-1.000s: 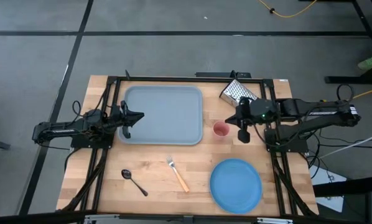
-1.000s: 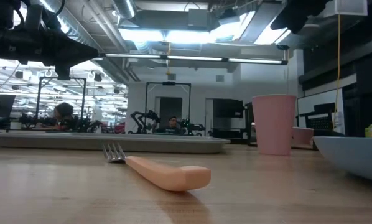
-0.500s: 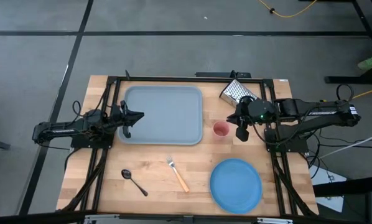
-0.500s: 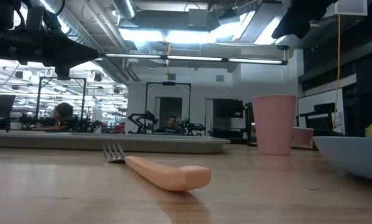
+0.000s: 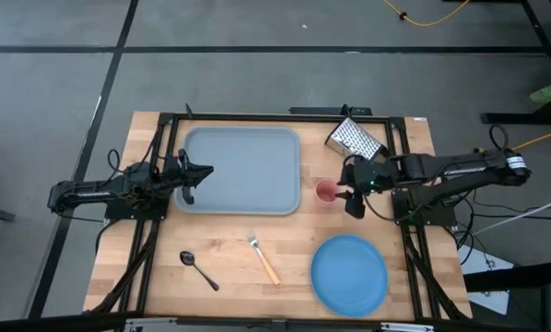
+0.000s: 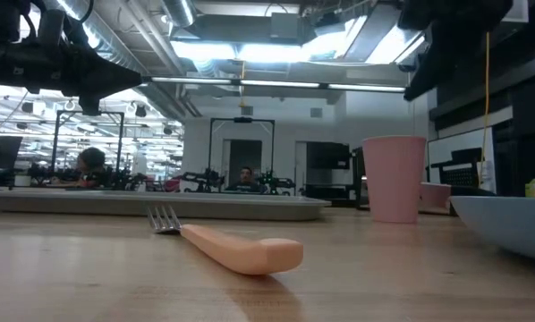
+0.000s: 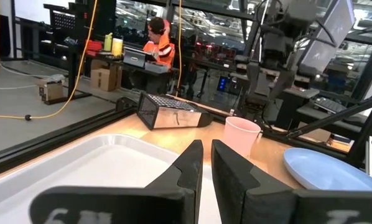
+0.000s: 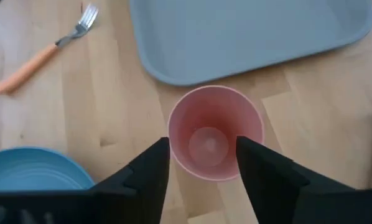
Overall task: Pick and place plate/cup/fork/spoon on tray
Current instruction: Put the pink cup to the top right of the serving tray
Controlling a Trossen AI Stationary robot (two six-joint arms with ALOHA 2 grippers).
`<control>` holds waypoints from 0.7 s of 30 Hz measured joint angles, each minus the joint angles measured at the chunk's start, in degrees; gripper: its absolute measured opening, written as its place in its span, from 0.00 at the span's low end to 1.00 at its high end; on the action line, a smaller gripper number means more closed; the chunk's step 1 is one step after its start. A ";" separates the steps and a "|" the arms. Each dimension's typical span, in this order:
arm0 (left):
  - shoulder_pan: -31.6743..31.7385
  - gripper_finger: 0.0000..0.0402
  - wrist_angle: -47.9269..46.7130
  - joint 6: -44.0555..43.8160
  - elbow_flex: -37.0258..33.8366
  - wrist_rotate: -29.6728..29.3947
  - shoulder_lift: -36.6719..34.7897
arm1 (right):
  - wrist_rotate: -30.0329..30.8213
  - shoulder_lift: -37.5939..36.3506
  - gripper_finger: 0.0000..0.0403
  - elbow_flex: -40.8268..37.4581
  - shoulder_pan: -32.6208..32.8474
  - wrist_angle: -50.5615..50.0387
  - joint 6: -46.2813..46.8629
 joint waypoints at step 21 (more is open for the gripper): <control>0.00 0.07 -0.26 0.02 0.00 -1.16 0.00 | -4.31 12.20 0.47 -0.94 0.00 3.24 -10.70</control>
